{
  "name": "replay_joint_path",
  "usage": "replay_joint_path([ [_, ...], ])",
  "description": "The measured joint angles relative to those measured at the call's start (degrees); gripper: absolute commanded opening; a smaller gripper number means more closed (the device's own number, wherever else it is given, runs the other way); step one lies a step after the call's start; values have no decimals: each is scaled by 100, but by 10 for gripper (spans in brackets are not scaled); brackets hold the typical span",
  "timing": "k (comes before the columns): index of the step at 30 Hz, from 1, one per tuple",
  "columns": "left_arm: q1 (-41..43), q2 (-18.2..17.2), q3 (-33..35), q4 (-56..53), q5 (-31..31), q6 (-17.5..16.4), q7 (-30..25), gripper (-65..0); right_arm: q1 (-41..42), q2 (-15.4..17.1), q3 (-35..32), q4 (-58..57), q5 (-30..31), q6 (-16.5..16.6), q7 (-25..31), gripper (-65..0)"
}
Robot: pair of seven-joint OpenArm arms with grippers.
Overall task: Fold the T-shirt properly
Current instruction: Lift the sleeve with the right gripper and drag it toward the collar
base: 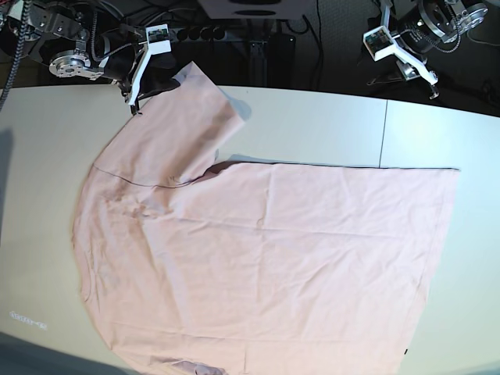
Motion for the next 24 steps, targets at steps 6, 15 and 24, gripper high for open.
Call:
replay_joint_path([
  [6,-2,-2,9,4,-2,4,-7,-368,4,0,0,0,-70,7,-20,-372],
  [15,13,0,11,4,-2,9,33,-369,-2,-2,0,216,-74,-9,-361,-373],
  [24,11,0,11,4,-2,9,33,-369,-17,-72,157,254,-118,-372,-575,-545],
])
